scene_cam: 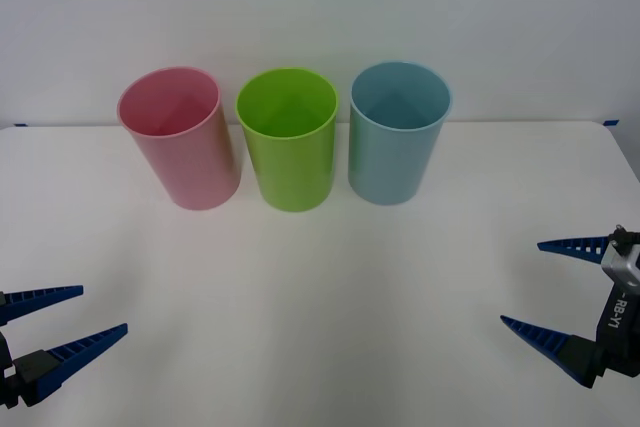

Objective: Put cans in the blue bin and PET bottles in the pink bin and trash in the green bin.

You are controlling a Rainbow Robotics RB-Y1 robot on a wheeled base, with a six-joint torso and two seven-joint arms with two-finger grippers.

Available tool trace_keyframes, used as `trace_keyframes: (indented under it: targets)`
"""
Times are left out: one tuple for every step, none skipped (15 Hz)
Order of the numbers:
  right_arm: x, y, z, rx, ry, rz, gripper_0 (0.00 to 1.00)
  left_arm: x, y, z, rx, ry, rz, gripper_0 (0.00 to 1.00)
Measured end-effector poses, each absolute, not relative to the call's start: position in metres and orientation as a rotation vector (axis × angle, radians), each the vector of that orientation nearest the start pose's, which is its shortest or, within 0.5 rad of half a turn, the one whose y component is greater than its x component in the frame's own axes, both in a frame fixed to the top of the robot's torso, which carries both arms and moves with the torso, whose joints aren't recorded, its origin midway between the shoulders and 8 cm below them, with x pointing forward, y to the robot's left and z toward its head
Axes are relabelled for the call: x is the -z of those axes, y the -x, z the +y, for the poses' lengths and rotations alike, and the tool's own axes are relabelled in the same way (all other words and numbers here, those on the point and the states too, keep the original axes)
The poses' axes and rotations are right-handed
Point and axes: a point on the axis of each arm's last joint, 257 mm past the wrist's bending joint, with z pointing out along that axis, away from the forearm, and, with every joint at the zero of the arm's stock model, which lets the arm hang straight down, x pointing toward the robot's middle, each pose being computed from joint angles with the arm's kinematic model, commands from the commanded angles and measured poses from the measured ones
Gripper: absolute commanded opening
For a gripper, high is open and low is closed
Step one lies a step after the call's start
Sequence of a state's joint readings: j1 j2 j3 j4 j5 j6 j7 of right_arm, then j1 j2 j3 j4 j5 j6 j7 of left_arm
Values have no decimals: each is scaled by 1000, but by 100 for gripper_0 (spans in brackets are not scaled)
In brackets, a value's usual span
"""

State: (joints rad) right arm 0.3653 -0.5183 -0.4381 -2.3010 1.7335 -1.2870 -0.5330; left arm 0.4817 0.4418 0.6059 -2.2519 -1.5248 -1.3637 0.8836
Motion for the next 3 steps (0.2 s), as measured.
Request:
trace_keyframes:
  targets:
    - [184,-324,-247,-263,1090,1842,100,180,-287,276,636,-534,2046,100]
    - [188,-322,-246,-269,1094,1852,100,180,-287,276,636,-534,2046,100]
    - [189,-321,-246,-271,1098,1858,100,180,-287,276,636,-534,2046,100]
